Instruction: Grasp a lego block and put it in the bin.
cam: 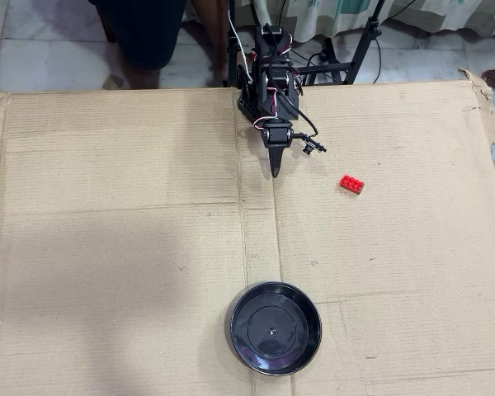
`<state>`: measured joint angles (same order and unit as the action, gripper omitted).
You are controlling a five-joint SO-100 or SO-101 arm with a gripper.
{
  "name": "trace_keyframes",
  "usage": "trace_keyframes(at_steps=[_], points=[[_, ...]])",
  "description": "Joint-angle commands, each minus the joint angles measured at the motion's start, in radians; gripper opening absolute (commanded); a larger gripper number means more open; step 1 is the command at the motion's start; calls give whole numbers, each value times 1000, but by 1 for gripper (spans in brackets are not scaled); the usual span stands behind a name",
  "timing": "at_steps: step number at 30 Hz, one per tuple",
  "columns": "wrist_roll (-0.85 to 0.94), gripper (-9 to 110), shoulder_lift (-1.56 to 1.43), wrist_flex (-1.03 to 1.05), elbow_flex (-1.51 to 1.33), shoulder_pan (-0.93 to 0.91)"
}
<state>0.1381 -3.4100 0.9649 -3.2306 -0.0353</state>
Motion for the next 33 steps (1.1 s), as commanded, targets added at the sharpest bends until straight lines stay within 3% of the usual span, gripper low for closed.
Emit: trace_keyframes(at_steps=[1, 24, 33], points=[[9, 0, -14, 2, -14, -17], [8, 0, -8, 9, 18, -18], [-3, 0, 18, 229, 218, -18]])
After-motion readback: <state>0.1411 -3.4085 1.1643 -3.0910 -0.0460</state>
